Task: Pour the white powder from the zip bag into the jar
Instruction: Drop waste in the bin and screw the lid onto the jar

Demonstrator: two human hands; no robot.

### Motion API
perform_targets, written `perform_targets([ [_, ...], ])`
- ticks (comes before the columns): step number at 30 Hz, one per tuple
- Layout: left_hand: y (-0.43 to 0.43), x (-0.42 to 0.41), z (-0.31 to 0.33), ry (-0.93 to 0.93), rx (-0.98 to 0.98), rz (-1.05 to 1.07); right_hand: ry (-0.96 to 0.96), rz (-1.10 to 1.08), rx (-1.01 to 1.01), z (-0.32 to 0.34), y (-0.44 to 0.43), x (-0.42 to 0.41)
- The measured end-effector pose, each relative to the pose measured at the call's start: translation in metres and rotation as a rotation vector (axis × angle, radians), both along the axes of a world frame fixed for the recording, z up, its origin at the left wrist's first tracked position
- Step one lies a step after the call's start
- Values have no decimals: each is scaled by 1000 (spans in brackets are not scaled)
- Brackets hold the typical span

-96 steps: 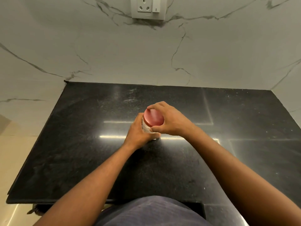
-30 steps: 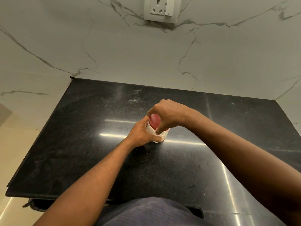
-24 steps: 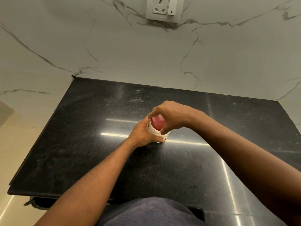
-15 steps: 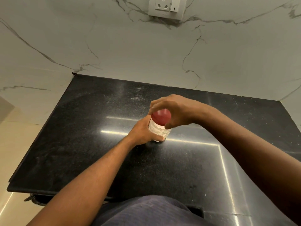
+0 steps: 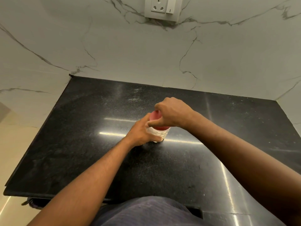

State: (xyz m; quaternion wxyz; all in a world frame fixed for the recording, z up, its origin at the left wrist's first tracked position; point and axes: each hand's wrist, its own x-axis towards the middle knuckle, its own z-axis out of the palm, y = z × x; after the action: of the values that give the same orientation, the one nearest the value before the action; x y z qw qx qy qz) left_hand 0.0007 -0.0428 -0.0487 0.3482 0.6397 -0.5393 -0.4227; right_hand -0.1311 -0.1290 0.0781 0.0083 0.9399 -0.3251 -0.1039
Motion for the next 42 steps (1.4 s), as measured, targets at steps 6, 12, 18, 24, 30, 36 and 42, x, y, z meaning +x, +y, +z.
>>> perform_targets([
  [6,0,0,-3,-20,18,18,59,-24,73,5,1,5],
  [12,-1,1,-9,-4,53,56,129,179,90,6,0,-3],
  [18,-1,1,-8,-5,13,28,93,-71,-153,-1,4,1],
  [24,1,0,-6,-21,16,57,69,119,318,12,-5,-16],
  [30,0,0,-6,-24,-2,44,82,-78,-145,10,7,5],
  [36,1,-1,-6,-47,6,61,22,84,289,19,0,-1],
  [42,2,-2,-3,-48,-2,56,29,74,98,0,4,-12],
])
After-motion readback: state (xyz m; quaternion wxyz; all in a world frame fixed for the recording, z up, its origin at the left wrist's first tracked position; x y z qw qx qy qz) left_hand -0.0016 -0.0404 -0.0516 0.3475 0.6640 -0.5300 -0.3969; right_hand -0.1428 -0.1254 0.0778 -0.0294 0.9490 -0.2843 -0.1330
